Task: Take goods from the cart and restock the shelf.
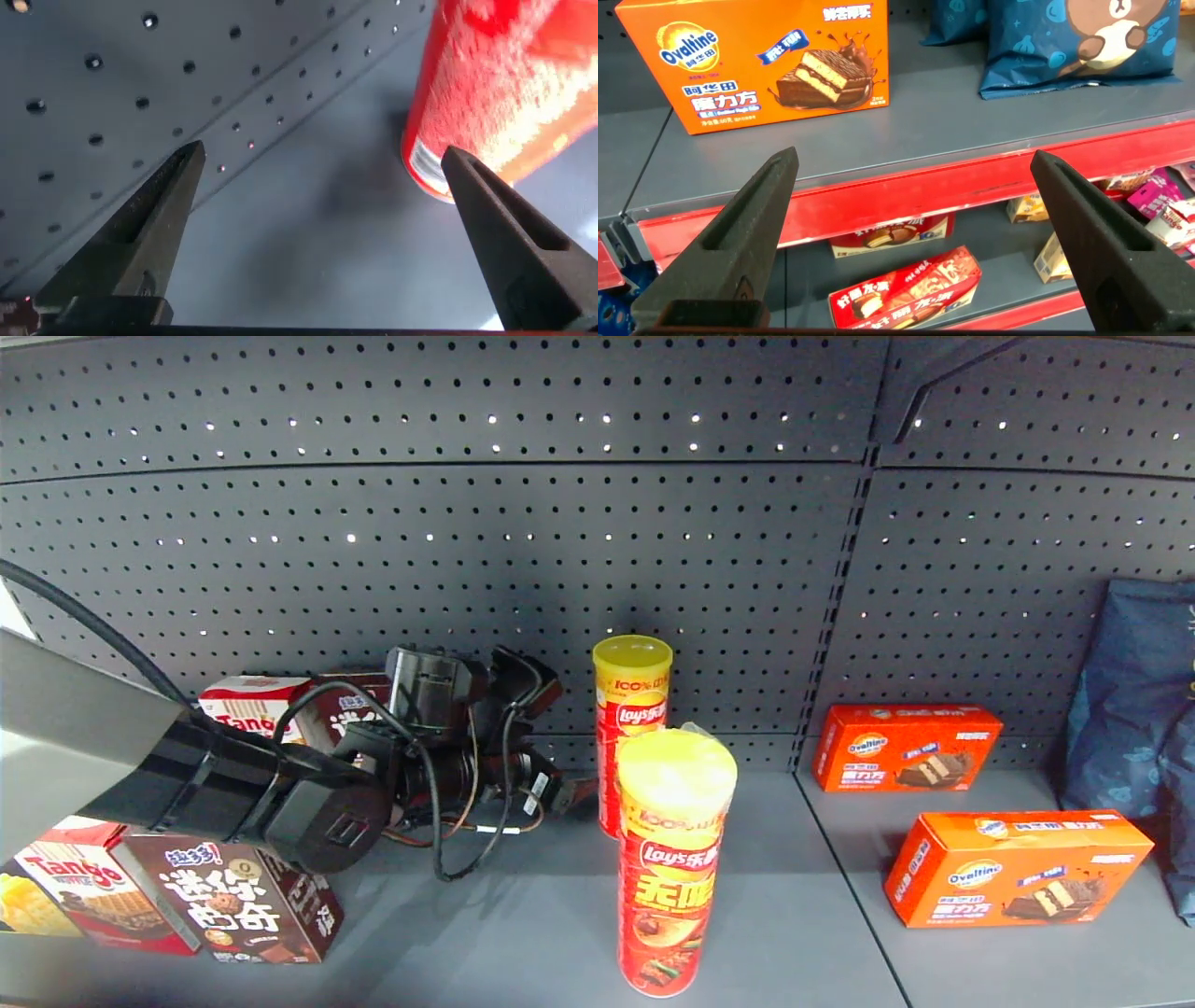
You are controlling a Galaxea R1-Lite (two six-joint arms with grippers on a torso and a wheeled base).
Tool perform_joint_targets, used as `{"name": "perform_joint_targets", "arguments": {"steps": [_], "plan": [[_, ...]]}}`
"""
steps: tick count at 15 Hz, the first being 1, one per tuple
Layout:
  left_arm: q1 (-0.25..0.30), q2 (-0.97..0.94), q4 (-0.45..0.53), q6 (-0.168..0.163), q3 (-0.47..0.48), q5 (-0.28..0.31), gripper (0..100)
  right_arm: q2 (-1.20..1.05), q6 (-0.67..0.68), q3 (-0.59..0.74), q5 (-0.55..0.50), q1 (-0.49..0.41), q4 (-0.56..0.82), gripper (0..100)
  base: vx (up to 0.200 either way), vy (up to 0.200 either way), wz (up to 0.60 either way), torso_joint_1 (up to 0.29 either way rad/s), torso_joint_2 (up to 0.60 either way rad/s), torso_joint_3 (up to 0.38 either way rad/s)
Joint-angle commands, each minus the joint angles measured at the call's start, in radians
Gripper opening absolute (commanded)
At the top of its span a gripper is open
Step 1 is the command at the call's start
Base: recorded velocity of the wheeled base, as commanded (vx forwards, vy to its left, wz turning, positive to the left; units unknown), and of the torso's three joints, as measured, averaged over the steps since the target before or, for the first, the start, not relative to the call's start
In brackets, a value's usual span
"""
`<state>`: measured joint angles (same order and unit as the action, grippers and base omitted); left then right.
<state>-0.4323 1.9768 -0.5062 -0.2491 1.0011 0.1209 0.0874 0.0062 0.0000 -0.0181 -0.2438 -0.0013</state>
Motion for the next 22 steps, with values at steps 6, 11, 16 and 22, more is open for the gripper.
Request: {"name": "perform_joint_targets", "arguments": {"steps": [6, 11, 16, 22], "plan": [[0.000, 0.033, 0.000, 0.001, 0.019, 0.002, 100, 0.002, 0.000, 0.000, 0.000, 0.000, 0.000, 100, 0.000, 0.000, 0.00, 0.000, 0.00, 0.000], [-0.002, 0.047, 0.000, 0.001, 0.031, 0.002, 100, 0.002, 0.000, 0.000, 0.000, 0.000, 0.000, 100, 0.000, 0.000, 0.00, 0.000, 0.00, 0.000], [-0.016, 0.056, 0.000, 0.001, 0.033, 0.002, 100, 0.002, 0.000, 0.000, 0.000, 0.000, 0.000, 100, 0.000, 0.000, 0.00, 0.000, 0.00, 0.000], [-0.016, 0.053, 0.000, 0.002, 0.034, 0.000, 100, 0.002, 0.000, 0.000, 0.000, 0.000, 0.000, 100, 0.000, 0.000, 0.00, 0.000, 0.00, 0.000]]}}
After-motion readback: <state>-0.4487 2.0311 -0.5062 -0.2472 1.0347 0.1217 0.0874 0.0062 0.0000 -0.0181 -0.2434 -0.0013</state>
